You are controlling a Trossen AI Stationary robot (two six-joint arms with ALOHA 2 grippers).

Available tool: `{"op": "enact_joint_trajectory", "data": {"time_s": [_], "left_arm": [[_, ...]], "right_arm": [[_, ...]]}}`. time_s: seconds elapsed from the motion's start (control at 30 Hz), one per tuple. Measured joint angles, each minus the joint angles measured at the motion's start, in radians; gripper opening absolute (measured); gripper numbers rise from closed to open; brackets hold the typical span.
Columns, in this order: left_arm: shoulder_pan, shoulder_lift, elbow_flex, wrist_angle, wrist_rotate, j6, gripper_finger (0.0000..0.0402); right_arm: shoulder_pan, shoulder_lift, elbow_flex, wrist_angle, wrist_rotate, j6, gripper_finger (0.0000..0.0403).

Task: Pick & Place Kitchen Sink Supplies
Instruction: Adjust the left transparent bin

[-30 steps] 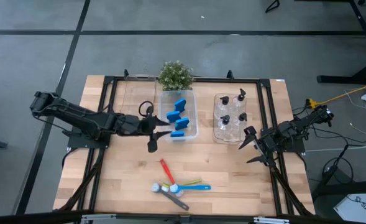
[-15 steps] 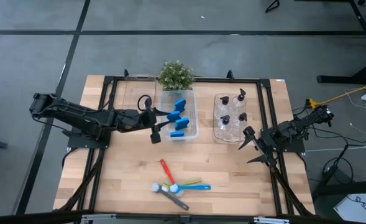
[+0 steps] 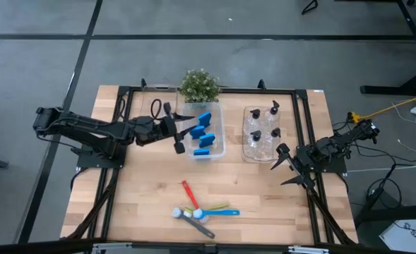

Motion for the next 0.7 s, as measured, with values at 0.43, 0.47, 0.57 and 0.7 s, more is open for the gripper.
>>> {"op": "enact_joint_trajectory", "data": {"time_s": [0.43, 0.47, 0.57, 0.7], "left_arm": [[0.017, 0.0, 0.0, 0.133, 0.007, 0.136, 0.0143], [0.017, 0.0, 0.0, 0.143, 0.004, 0.144, 0.0143], [0.018, 0.0, 0.0, 0.18, -0.004, 0.185, 0.0143], [0.029, 0.0, 0.0, 0.275, -0.002, 0.249, 0.0143]], "right_arm": [[0.0, 0.0, 0.0, 0.0, 0.0, 0.002, 0.0308], [0.0, 0.0, 0.0, 0.0, 0.0, 0.0, 0.0308], [0.0, 0.0, 0.0, 0.0, 0.0, 0.003, 0.0308], [0.0, 0.0, 0.0, 0.0, 0.0, 0.002, 0.0308]]}}
